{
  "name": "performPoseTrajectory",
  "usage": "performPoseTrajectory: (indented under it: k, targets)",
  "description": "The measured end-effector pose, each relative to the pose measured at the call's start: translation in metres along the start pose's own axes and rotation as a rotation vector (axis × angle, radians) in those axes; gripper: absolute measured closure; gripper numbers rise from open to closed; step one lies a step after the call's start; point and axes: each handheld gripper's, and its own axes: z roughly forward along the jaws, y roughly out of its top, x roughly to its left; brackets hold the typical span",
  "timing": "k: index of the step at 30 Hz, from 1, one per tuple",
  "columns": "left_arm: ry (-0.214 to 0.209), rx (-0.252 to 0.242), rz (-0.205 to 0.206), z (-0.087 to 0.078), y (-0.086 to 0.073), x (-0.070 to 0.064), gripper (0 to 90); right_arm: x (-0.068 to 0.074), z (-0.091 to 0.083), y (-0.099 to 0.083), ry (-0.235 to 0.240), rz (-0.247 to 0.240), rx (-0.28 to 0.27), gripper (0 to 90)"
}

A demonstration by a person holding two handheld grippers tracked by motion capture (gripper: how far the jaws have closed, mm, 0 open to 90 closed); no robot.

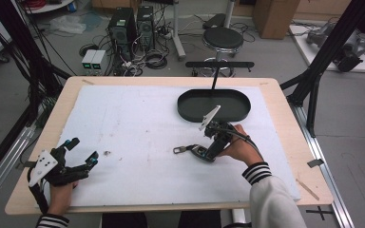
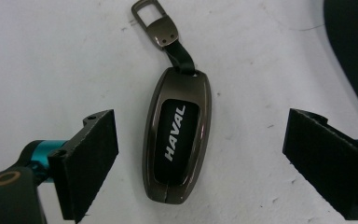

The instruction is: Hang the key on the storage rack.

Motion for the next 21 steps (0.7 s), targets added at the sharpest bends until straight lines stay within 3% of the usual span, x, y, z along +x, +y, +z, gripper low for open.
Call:
performPoseTrajectory:
  k: [5, 12, 15, 21]
  targets:
    - [0.001, 0.002, 0.0, 0.0, 0.0, 0.0, 12.1, 0.003, 0.009, 0.002, 0.003, -0.033, 0.055, 9.3]
    - [0.001, 0.004, -0.003, 0.0, 0.0, 0.0, 12.1, 0.001, 0.015, 0.004, 0.008, -0.008, 0.077, 9.3]
    - [0.0, 0.006, 0.001, 0.0, 0.0, 0.0, 12.1, 0.002, 0.02, 0.006, 0.002, -0.005, 0.13, 9.4]
    - [0.001, 0.003, -0.003, 0.0, 0.0, 0.0, 12.1, 0.003, 0.024, 0.01, 0.006, -0.002, 0.145, 9.5]
